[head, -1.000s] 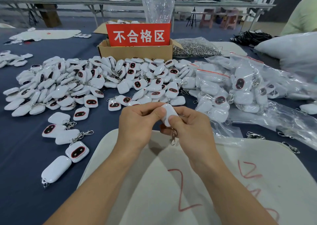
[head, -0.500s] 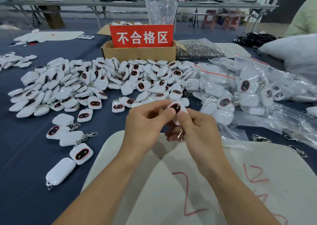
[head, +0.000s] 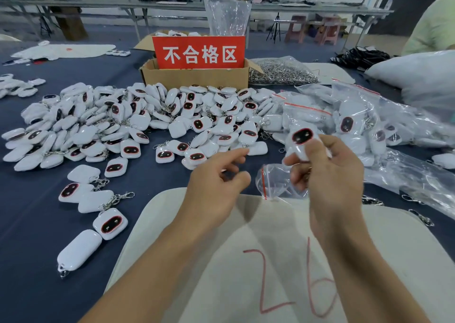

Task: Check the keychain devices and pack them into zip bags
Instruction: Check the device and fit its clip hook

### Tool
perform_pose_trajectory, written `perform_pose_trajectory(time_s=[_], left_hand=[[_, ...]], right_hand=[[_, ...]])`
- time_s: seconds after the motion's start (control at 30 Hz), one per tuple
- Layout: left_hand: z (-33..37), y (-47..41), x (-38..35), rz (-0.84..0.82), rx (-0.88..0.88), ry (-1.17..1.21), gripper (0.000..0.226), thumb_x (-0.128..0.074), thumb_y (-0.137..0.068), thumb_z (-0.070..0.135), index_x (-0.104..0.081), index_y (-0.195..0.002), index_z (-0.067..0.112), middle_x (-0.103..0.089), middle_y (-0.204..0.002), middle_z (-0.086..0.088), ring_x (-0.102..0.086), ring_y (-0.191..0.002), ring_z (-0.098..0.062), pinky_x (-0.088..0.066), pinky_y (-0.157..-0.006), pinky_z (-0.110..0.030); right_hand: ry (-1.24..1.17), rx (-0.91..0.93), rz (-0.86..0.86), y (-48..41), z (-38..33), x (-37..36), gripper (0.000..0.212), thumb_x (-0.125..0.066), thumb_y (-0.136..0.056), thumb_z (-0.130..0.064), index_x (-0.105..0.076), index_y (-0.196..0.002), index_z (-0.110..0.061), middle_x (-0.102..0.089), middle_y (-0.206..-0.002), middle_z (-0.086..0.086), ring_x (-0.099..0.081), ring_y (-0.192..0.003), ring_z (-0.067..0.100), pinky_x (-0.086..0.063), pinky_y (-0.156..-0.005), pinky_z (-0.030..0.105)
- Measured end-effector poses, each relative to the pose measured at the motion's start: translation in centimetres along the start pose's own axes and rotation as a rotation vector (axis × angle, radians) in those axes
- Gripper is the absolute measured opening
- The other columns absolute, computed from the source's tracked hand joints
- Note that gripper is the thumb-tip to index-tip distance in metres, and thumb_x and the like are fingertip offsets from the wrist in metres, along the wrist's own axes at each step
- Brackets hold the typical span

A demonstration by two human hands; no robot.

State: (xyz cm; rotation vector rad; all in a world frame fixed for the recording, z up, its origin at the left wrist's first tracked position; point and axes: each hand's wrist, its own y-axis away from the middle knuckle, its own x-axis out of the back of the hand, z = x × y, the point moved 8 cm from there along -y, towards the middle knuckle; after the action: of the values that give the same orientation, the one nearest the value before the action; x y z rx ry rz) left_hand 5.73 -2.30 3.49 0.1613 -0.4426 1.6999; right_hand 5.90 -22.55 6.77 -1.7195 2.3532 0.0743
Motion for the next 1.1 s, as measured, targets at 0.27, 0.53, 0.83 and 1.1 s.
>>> perform_pose_trajectory(time_s=[0.27, 0.53, 0.83, 1.1], left_hand=[[2.0, 1.5, -3.6, -0.085, -0.275, -0.278, 0.052, -0.071, -0.082, 0.008, -0.070, -0.122, 0.042, -0.069, -0.114, 0.020, -0.062, -0.108, -0.003, -0.052, -0.093, -0.035], [2.4, 1.0, -1.2, 0.079, -0.204, -0.351, 0.008, -0.073, -0.088, 0.024, -0.076, -0.088, 0.031, -0.070, -0.091, 0.020, -0.060, -0.095, -0.005, -0.046, -0.090, -0.031], [2.7, 1.7, -3.6, -0.110, -0.286, -0.556, 0.023, -0.067, -0.085, 0.026, -0.057, -0.104, 0.032, -0.059, -0.092, 0.013, -0.055, -0.094, -0.017, -0.042, -0.076, -0.032], [3.7, 1.7, -1.3, 0.130, -0.389, -0.477, 0.012, -0.072, -0.082, 0.024, -0.076, -0.091, 0.029, -0.074, -0.098, 0.017, -0.059, -0.098, -0.003, -0.032, -0.093, -0.017]], right_hand=[[-0.002, -0.193, -0.174, 0.1, 1.6, -1.1, 0.009, -0.059, -0.093, -0.004, -0.063, -0.086, -0.007, -0.067, -0.064, 0.014, -0.047, -0.045, 0.016, -0.033, -0.041, 0.023], [0.003, -0.225, -0.226, 0.3, 2.1, -1.5, 0.010, -0.057, -0.091, -0.001, -0.064, -0.087, -0.006, -0.069, -0.069, 0.015, -0.052, -0.050, 0.018, -0.037, -0.044, 0.022], [-0.019, -0.302, -0.290, 1.8, 2.3, -2.5, 0.017, -0.057, -0.091, 0.005, -0.071, -0.084, -0.002, -0.072, -0.072, 0.017, -0.062, -0.059, 0.017, -0.051, -0.055, 0.022], [-0.396, -0.444, -0.458, 1.8, 1.8, -3.3, 0.009, -0.059, -0.080, -0.010, -0.067, -0.082, -0.007, -0.058, -0.076, 0.012, -0.057, -0.068, 0.023, -0.044, -0.081, 0.037]])
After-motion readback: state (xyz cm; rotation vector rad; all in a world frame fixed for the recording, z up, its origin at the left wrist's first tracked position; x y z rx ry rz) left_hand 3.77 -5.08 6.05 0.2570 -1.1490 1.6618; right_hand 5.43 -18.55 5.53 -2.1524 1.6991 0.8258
